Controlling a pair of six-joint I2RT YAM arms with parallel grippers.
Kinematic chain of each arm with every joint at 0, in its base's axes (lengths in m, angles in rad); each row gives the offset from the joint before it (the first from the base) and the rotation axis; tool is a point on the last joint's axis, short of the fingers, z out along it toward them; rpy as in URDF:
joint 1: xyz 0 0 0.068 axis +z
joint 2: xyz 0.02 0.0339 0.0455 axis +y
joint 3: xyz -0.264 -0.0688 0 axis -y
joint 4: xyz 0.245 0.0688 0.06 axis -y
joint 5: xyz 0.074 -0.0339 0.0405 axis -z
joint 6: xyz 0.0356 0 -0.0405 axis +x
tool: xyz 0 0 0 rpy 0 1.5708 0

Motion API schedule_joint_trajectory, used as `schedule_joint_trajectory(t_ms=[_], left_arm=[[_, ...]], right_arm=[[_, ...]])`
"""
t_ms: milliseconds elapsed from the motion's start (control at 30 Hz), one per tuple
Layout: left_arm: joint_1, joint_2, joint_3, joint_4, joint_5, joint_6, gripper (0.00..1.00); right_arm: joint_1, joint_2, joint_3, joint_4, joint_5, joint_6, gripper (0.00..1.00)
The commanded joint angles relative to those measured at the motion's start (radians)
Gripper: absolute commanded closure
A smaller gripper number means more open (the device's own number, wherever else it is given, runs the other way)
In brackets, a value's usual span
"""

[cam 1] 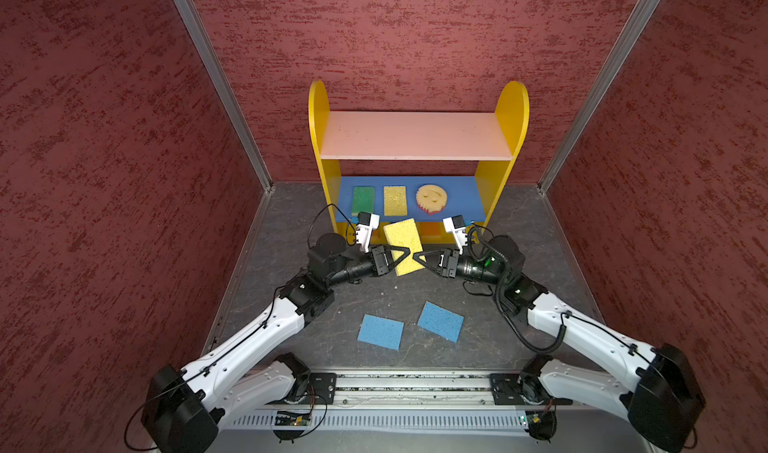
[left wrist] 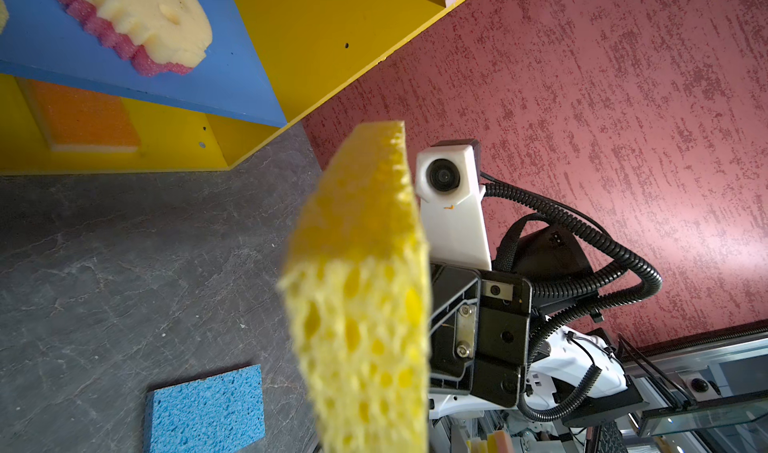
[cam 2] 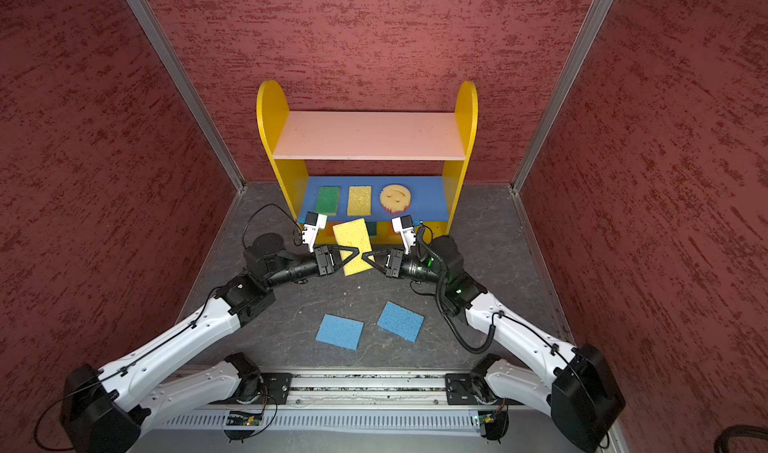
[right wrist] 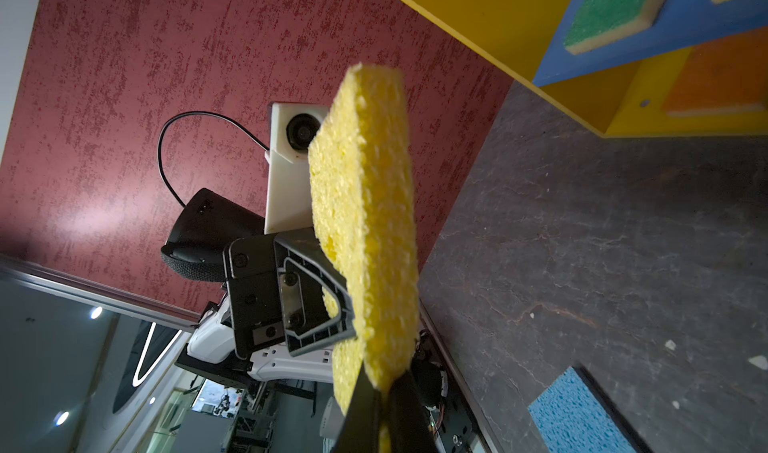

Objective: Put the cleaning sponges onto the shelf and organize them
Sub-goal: 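Hold the yellow sponge up with the right gripper while the left gripper approaches it, then raise the yellow sponge onto the pink upper shelf with the right gripper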

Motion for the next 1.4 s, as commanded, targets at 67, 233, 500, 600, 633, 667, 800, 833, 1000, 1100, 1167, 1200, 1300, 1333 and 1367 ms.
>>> schedule_joint_trajectory(t_ms=[67, 233, 500, 600, 633, 667, 800, 833, 1000, 1100, 1167, 1200, 1300, 1333, 1367], left_arm=[[0.001, -0.016, -0.010, 0.008, 0.006, 0.007, 0.58], [0.005, -0.039, -0.002, -0.029, -0.003, 0.023, 0.10], [0.055, -0.128, 0.022, -0.152, -0.037, 0.065, 0.01], [0.106, -0.179, 0.032, -0.227, -0.044, 0.086, 0.00], [0.129, -0.197, 0.046, -0.270, -0.052, 0.099, 0.01], [0.156, -0.218, 0.058, -0.313, -0.063, 0.112, 0.01], [0.238, -0.285, 0.102, -0.422, -0.077, 0.158, 0.01], [0.254, -0.297, 0.119, -0.451, -0.084, 0.176, 0.01], [0.291, -0.321, 0.211, -0.613, -0.163, 0.275, 0.01], [0.291, -0.334, 0.234, -0.662, -0.208, 0.310, 0.01], [0.291, -0.347, 0.236, -0.677, -0.228, 0.327, 0.00], [0.293, -0.352, 0.236, -0.682, -0.231, 0.337, 0.01], [0.297, -0.352, 0.253, -0.717, -0.234, 0.377, 0.01], [0.299, -0.349, 0.266, -0.738, -0.236, 0.395, 0.01], [0.301, -0.347, 0.276, -0.757, -0.238, 0.414, 0.01]], right_arm=[[-0.001, -0.010, 0.013, 0.008, -0.012, 0.001, 1.00], [-0.001, -0.010, 0.020, -0.014, -0.002, -0.011, 1.00], [-0.001, -0.003, 0.060, -0.067, -0.006, -0.040, 1.00], [0.003, 0.000, 0.080, -0.098, 0.000, -0.054, 1.00], [0.006, 0.001, 0.093, -0.116, 0.007, -0.064, 1.00], [0.011, 0.002, 0.105, -0.135, 0.013, -0.075, 1.00], [0.030, 0.011, 0.153, -0.188, 0.041, -0.107, 1.00], [0.035, 0.014, 0.168, -0.201, 0.050, -0.113, 1.00], [0.081, 0.051, 0.292, -0.340, 0.124, -0.200, 1.00], [0.101, 0.086, 0.381, -0.416, 0.152, -0.245, 1.00], [0.109, 0.113, 0.433, -0.447, 0.158, -0.263, 1.00], [0.112, 0.126, 0.456, -0.461, 0.159, -0.270, 1.00], [0.118, 0.164, 0.530, -0.506, 0.179, -0.298, 1.00], [0.118, 0.180, 0.560, -0.522, 0.188, -0.306, 1.00], [0.118, 0.194, 0.584, -0.536, 0.195, -0.312, 1.00]])
